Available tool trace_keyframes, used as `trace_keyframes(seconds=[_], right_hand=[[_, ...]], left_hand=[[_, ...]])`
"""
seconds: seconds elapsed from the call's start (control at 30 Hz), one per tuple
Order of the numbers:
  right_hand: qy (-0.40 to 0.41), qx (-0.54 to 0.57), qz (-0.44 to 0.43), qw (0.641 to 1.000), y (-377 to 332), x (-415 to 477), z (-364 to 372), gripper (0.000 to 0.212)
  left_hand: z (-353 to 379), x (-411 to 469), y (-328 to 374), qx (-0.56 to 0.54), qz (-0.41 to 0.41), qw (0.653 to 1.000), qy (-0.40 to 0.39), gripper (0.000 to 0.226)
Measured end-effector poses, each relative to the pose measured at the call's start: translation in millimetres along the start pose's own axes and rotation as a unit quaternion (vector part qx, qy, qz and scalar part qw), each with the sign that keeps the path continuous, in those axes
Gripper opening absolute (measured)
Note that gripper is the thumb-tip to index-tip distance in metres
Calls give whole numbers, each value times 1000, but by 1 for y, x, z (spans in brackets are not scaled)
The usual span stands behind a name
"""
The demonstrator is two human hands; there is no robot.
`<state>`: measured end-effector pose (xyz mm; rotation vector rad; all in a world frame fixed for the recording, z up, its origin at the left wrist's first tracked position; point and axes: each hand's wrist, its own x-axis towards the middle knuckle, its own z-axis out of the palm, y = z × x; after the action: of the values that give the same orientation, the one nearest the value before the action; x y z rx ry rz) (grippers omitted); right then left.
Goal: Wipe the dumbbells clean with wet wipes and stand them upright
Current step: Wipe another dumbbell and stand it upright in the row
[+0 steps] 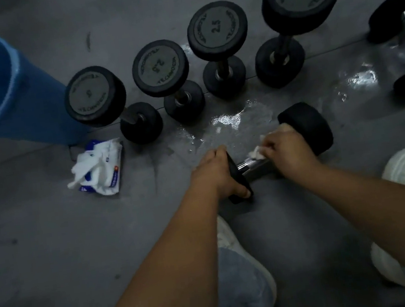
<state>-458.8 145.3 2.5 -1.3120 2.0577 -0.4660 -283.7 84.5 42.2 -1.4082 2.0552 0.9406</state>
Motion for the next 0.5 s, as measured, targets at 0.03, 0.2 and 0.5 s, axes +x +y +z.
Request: trace_keyframes(seconds=[0.03,0.2,0.5], right_hand=[[-27,-26,-20,999,-1,-1,2,9],[-27,-57,-64,996,1,4,-5,13],[-56,-111,-75,989,-6,4,-11,15]], left_hand=[[1,2,0,-1,0,1000,-3,132],[3,6,-3,-6,-5,1000,-8,140],[2,6,-2,-2,-2,1000,-10,138]])
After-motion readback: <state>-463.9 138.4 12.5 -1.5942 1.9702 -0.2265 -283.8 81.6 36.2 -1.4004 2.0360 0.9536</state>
